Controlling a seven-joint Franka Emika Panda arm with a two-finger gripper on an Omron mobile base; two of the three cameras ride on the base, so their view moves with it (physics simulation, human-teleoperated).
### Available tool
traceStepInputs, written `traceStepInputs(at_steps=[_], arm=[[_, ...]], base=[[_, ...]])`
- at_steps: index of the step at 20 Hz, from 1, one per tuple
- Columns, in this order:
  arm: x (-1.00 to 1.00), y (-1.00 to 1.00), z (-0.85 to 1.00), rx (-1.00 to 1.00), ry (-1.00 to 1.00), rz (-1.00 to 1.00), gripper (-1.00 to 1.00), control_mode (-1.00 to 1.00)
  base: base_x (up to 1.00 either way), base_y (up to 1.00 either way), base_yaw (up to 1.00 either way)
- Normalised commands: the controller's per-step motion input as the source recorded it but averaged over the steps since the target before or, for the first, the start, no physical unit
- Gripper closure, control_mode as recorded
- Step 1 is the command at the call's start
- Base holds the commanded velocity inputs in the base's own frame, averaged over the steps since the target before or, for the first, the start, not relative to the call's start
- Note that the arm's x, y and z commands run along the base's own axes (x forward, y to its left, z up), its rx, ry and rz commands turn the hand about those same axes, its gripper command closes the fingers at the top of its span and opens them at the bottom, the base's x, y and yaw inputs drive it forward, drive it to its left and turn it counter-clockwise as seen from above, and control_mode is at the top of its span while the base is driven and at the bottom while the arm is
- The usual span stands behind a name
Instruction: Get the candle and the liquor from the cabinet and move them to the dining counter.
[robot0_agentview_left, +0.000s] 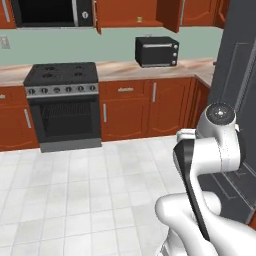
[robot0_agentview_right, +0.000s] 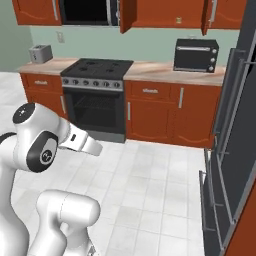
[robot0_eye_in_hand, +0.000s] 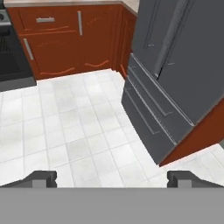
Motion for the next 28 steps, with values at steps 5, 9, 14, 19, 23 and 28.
traceStepInputs(at_steps=[5,9,14,19,23,28], arm=[[0.0,0.0,0.0,0.0,0.0,0.0,-1.0,1.0],[0.0,0.0,0.0,0.0,0.0,0.0,-1.0,1.0],[0.0,0.0,0.0,0.0,0.0,0.0,-1.0,1.0],[0.0,0.0,0.0,0.0,0.0,0.0,-1.0,1.0],[0.0,0.0,0.0,0.0,0.0,0.0,-1.0,1.0],[0.0,0.0,0.0,0.0,0.0,0.0,-1.0,1.0]], base=[[0.72,-0.38,0.09],[0.71,-0.4,0.06],[0.71,-0.43,0.01],[0.7,-0.41,0.0],[0.77,-0.36,0.01],[0.85,-0.24,0.01]])
